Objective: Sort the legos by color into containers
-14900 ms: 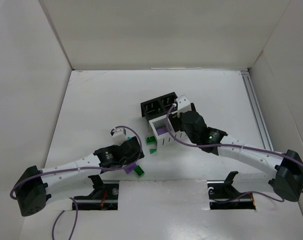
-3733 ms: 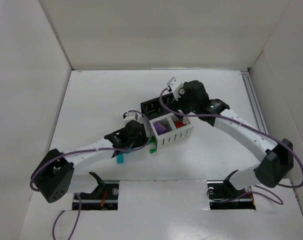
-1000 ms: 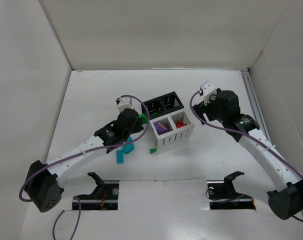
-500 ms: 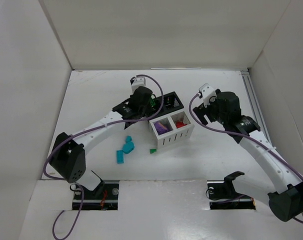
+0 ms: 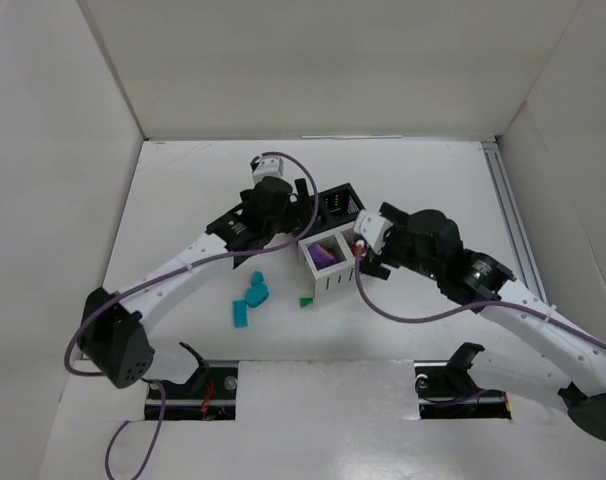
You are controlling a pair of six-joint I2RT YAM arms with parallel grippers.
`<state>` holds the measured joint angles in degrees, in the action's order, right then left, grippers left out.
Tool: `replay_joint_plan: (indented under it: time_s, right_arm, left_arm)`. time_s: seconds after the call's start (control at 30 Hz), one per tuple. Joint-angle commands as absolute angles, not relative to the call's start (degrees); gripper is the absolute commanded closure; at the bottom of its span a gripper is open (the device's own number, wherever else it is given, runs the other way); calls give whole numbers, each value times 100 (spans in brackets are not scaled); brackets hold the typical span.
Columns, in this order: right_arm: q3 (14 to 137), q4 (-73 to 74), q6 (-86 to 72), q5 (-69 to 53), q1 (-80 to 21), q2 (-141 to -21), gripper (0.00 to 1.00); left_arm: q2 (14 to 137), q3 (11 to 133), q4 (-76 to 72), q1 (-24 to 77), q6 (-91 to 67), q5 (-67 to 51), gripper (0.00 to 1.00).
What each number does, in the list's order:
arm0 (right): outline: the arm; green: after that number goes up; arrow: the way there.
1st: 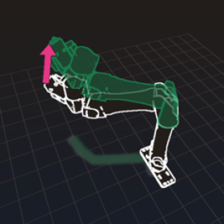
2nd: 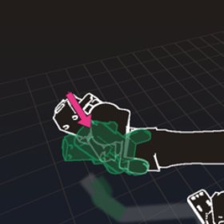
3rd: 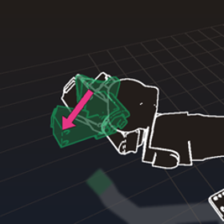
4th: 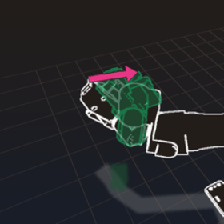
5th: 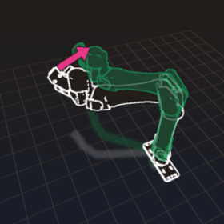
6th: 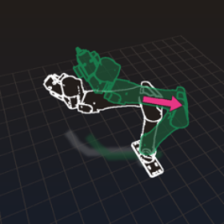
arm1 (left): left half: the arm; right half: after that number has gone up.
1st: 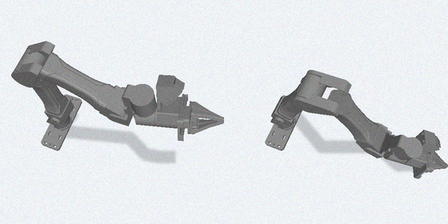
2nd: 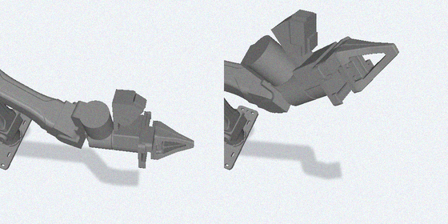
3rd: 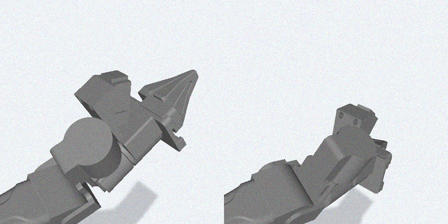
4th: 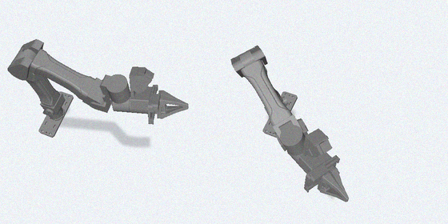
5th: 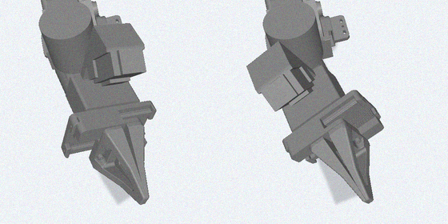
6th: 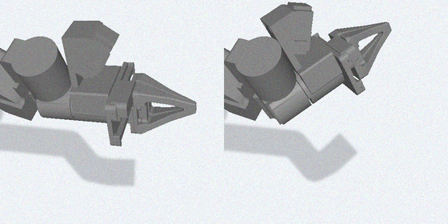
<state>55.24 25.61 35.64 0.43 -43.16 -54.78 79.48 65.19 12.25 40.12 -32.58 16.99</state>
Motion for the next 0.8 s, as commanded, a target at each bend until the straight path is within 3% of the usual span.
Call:
replay_joint_plan:
  time_s: [0.0, 0.23, 0.43, 0.63, 0.77]
  right_arm:
    - [5589, 2294, 4077, -281, -5234, -5904, 6]
    - [5933, 2320, 4693, -914, -6581, -7091, 10]
    - [6573, 2583, 5106, -924, -6872, -8559, 14]
    - [7320, 3005, 5159, -19, -6935, -9648, 19]
    - [7383, 3006, 5212, -96, -6935, -9931, 26]
  left_arm:
    - [6945, 6145, 1747, 4017, -3758, 2038, 0]
    - [5214, 5037, 3558, 3964, -5579, 3023, 0]
    - [4115, 4351, 3762, 3964, -6029, 3033, 0]
    - [4008, 4543, 4008, 3911, -6126, 3216, 0]
    - [4227, 4869, 4455, 3911, -6406, 3594, 0]
